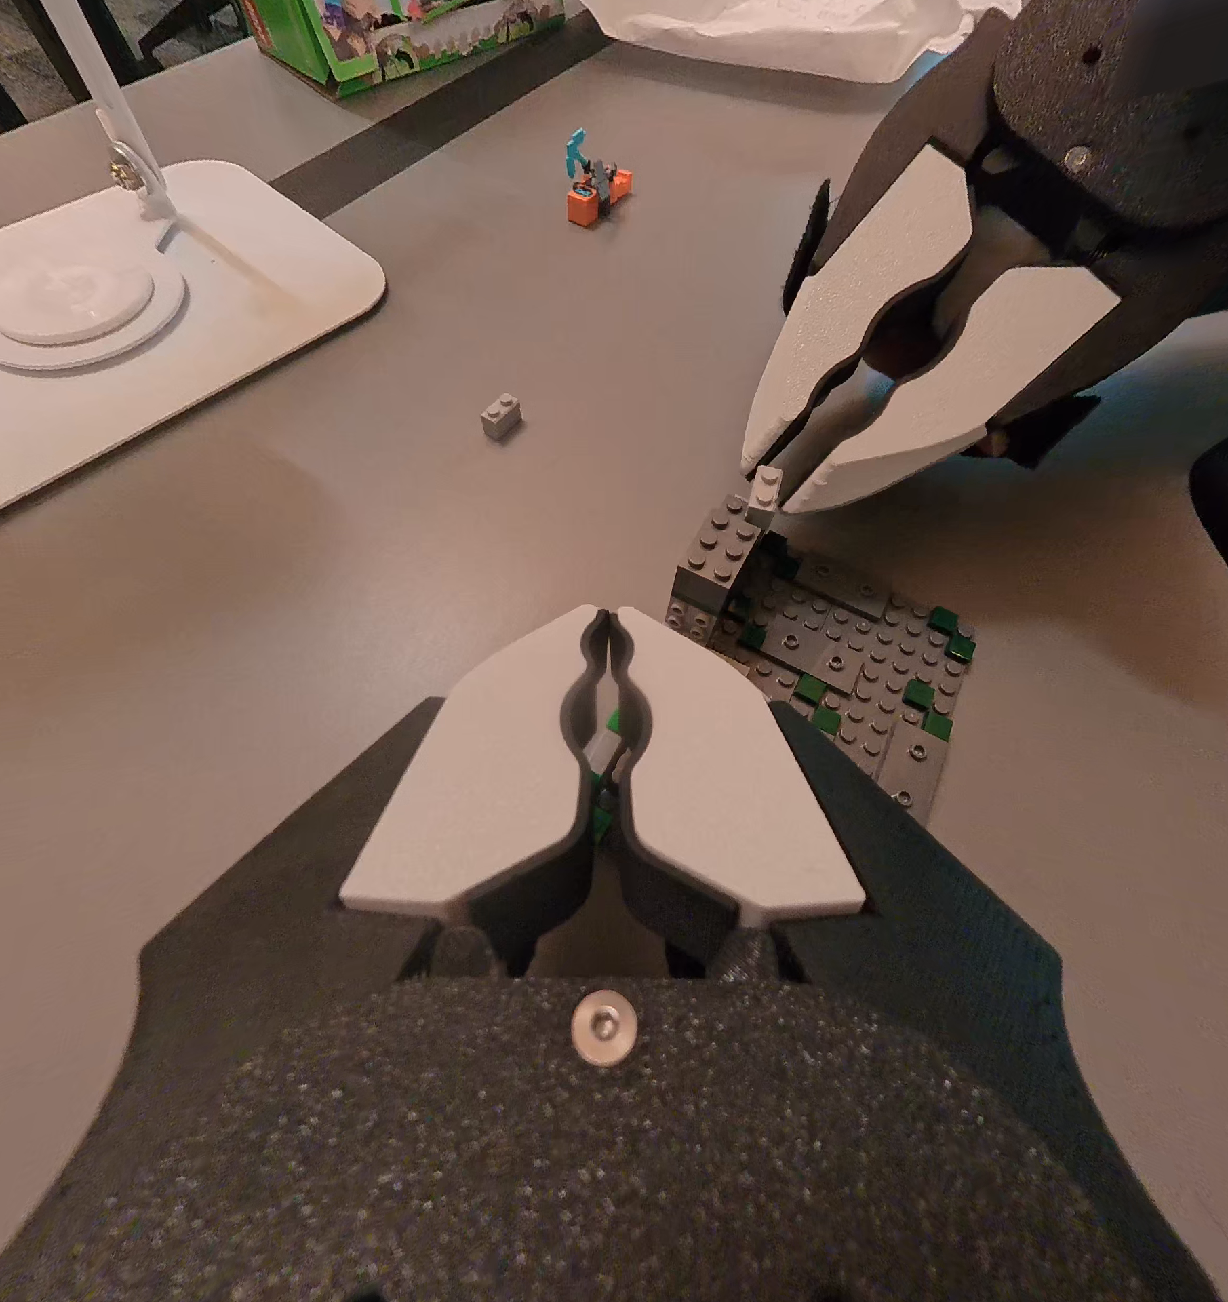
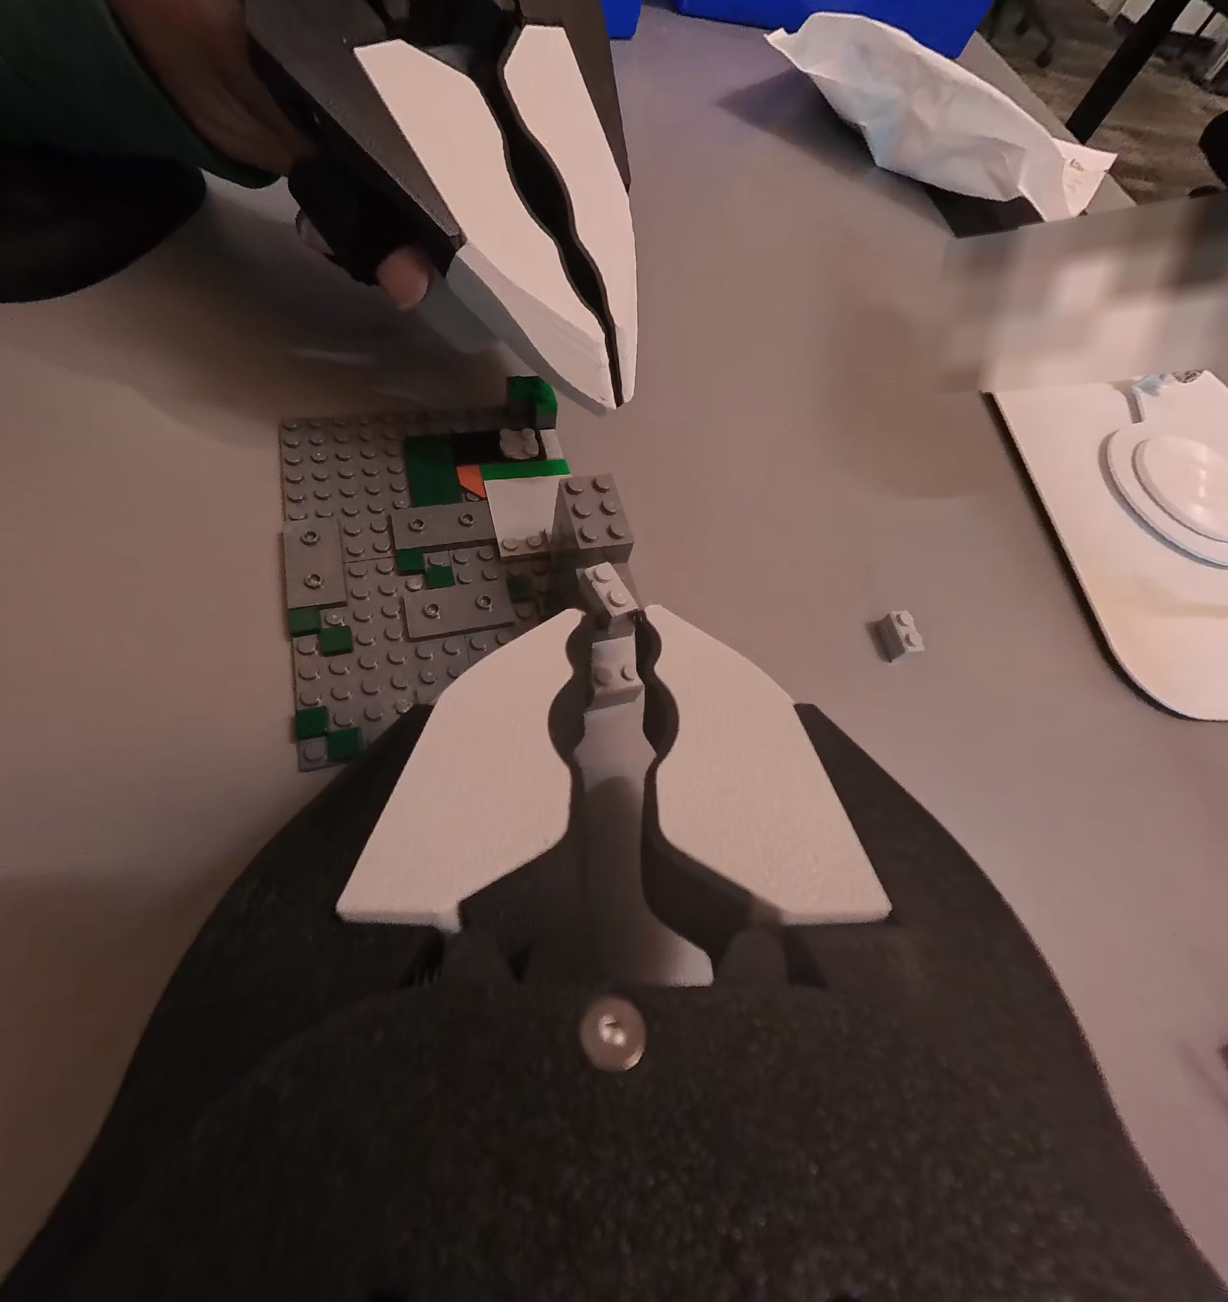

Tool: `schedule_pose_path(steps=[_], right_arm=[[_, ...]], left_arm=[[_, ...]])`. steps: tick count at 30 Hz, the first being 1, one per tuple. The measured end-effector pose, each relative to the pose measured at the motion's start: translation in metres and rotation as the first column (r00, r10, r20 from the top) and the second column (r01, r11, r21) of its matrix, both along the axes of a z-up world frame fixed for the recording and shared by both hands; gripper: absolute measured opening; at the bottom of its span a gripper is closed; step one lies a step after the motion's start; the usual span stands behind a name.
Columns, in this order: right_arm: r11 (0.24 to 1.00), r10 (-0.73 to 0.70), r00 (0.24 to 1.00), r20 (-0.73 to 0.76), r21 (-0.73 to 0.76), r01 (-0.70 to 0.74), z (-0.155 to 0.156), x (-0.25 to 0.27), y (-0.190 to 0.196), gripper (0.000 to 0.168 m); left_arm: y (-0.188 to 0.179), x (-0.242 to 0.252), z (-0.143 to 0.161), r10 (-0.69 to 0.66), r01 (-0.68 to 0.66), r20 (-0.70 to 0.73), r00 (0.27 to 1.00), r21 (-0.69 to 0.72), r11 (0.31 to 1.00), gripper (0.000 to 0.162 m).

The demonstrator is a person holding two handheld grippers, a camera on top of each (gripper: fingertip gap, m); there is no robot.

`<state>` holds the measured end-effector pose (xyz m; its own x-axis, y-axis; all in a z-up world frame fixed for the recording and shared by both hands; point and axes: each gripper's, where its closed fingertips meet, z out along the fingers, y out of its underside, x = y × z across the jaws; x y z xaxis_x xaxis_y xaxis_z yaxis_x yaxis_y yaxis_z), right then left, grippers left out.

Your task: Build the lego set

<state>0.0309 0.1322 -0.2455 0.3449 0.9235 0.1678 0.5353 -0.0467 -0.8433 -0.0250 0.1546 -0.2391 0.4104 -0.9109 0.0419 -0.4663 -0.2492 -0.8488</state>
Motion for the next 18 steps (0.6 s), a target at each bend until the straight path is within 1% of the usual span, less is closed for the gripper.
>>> schedule_pose_path(steps=[8,15,18], right_arm=[[0.999,0.033,0.999,0.041,-0.011,-0.032,0.003,-0.001,0.0,0.017],[0.998,0.05,0.997,0.065,-0.034,-0.048,0.001,0.001,0.0,0.017],[0.998,0.042,0.996,0.077,-0.046,-0.039,0.005,0.012,0.003,0.017]], left_arm=[[0.0,0.0,0.0,-0.001,0.001,0.0,1.0,0.001,1.0,0.0],[0.0,-0.001,0.001,-0.001,0.001,0.002,1.0,0.001,1.0,0.0],[0.0,-0.001,0.001,0.0,0.0,0.002,1.0,0.0,1.0,0.0]])
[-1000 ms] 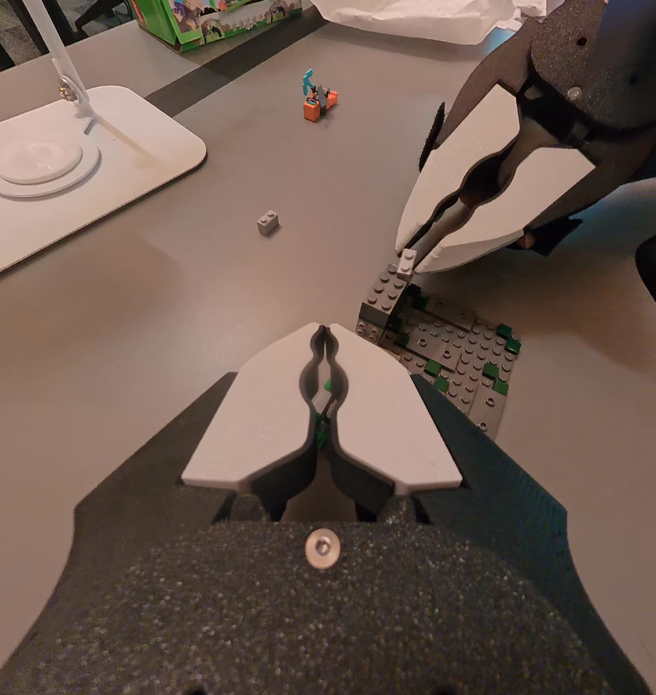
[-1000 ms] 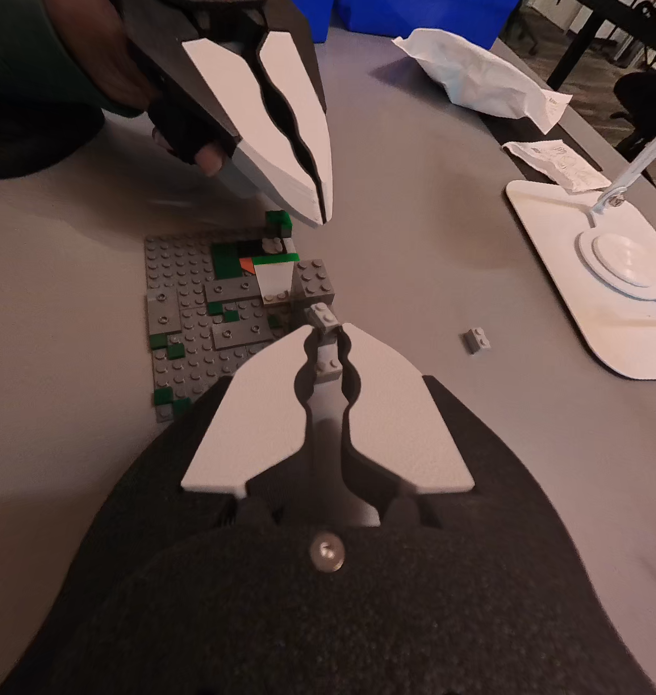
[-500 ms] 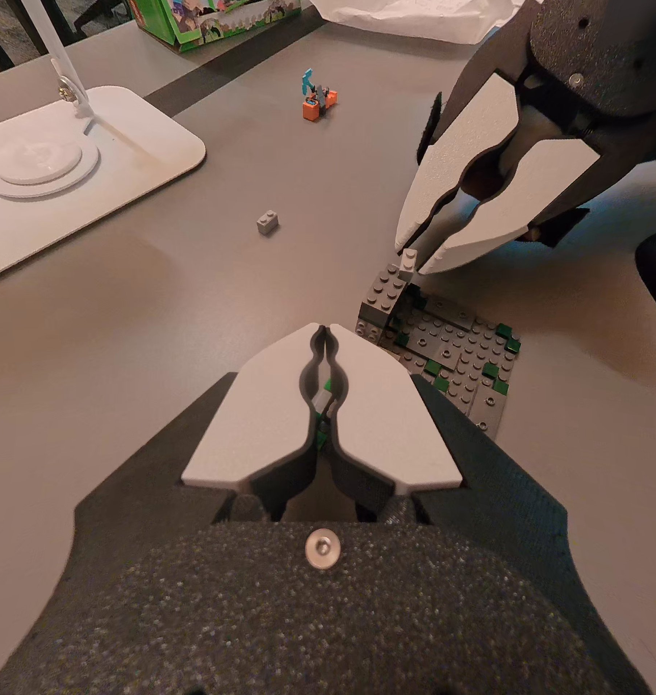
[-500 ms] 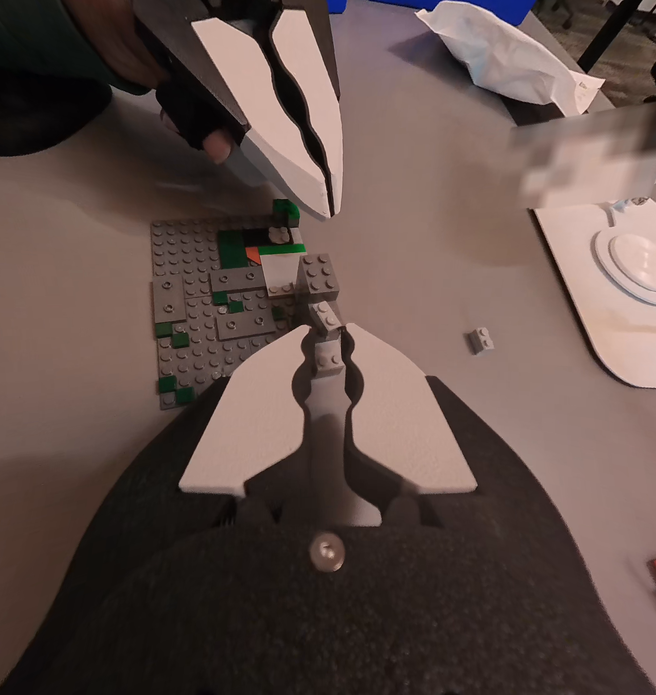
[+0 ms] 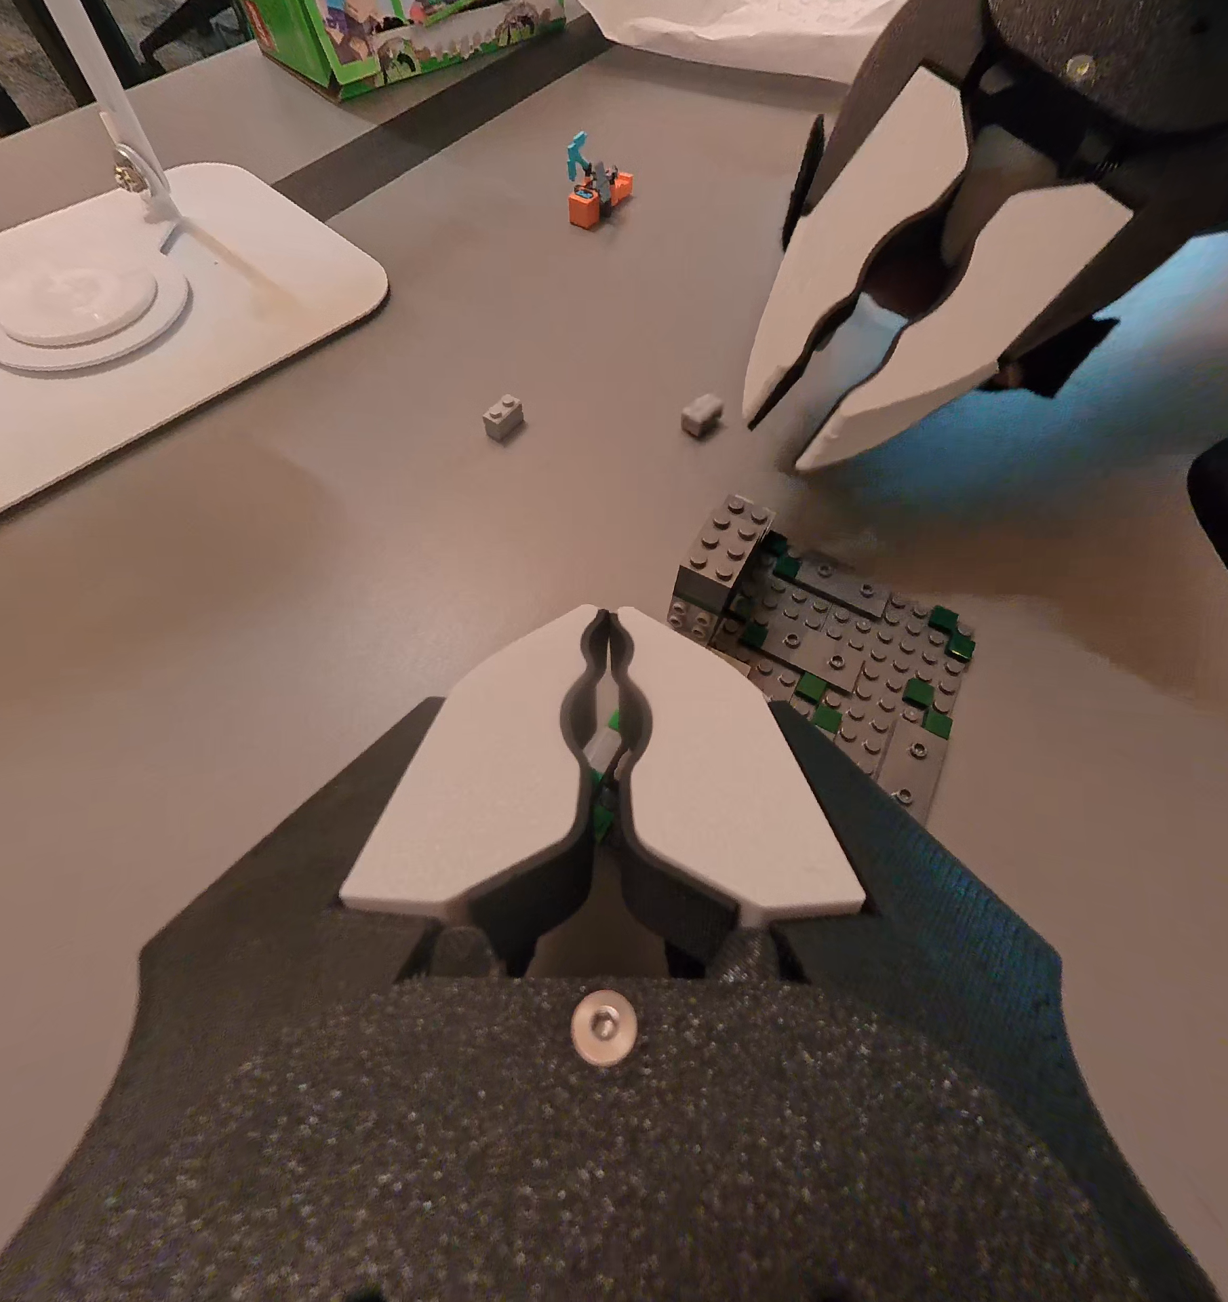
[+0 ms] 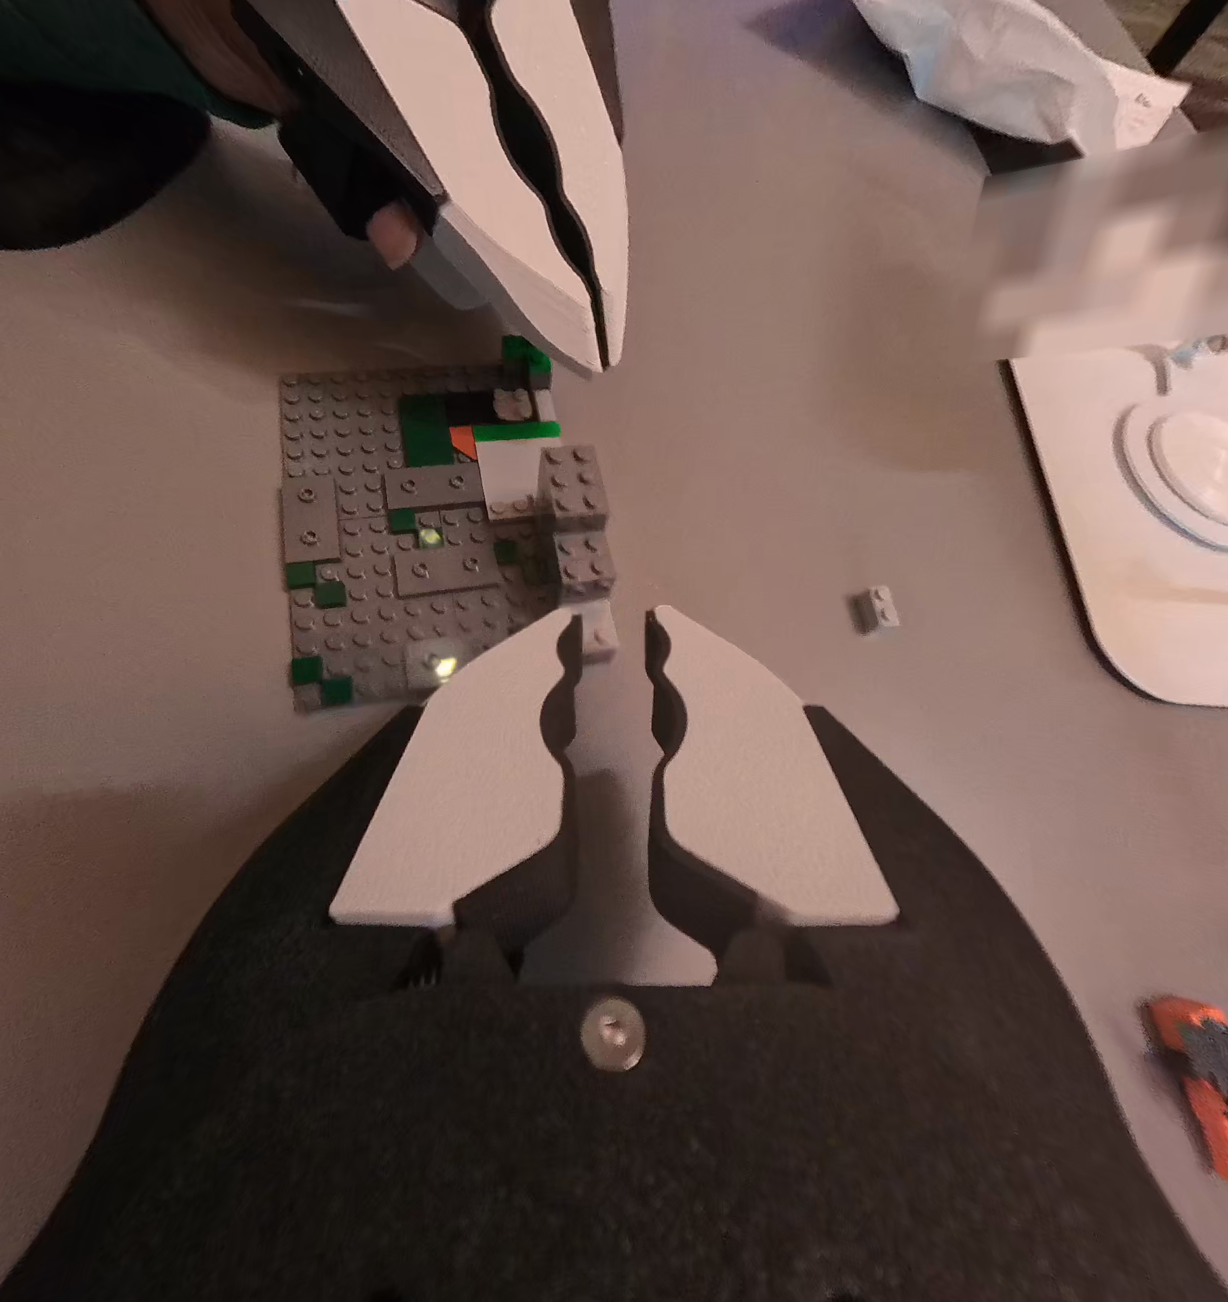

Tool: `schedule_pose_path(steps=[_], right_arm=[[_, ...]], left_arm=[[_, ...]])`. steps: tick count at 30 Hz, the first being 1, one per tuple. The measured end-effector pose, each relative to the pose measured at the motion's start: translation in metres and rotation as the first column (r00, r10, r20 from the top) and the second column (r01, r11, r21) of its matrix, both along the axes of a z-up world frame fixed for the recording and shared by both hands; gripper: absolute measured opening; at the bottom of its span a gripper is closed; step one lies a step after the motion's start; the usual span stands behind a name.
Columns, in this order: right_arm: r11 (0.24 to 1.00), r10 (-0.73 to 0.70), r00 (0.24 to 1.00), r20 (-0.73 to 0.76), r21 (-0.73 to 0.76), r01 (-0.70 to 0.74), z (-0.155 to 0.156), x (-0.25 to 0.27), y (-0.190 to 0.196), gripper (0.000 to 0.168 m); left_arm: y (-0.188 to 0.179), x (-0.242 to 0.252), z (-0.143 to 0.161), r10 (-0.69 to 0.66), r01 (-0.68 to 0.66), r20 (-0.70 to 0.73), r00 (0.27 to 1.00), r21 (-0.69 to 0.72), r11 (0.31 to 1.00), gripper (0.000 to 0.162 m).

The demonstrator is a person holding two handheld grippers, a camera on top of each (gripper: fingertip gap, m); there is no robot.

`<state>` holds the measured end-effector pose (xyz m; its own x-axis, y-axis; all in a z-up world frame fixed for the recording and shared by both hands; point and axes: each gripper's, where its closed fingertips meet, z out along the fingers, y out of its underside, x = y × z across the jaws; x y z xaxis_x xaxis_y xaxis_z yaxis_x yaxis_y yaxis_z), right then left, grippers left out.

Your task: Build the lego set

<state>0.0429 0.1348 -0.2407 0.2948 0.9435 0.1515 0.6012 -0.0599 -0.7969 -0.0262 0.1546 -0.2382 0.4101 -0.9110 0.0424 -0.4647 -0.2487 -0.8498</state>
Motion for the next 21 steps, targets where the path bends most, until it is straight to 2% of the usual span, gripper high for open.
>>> schedule_pose_path(steps=[7,11,17,21], right_arm=[[0.991,-0.127,0.981,0.144,-0.011,0.13,-0.013,0.057,0.026,0.015],[0.988,-0.151,0.968,0.201,-0.002,0.155,-0.023,0.062,0.035,0.015],[0.962,-0.213,0.951,0.224,-0.123,0.245,-0.033,0.054,0.045,0.015],[0.926,-0.24,0.954,0.178,-0.253,0.279,-0.029,0.052,0.046,0.014]], left_arm=[[-0.002,0.002,-0.003,-0.011,0.011,-0.006,1.0,-0.005,1.0,0.0],[-0.002,0.002,-0.003,-0.013,0.013,-0.009,1.0,-0.005,1.0,0.0],[-0.002,0.001,-0.003,-0.012,0.012,-0.006,1.0,-0.005,1.0,0.0],[-0.001,0.0,-0.002,-0.013,0.013,-0.003,1.0,-0.003,1.0,0.0]])
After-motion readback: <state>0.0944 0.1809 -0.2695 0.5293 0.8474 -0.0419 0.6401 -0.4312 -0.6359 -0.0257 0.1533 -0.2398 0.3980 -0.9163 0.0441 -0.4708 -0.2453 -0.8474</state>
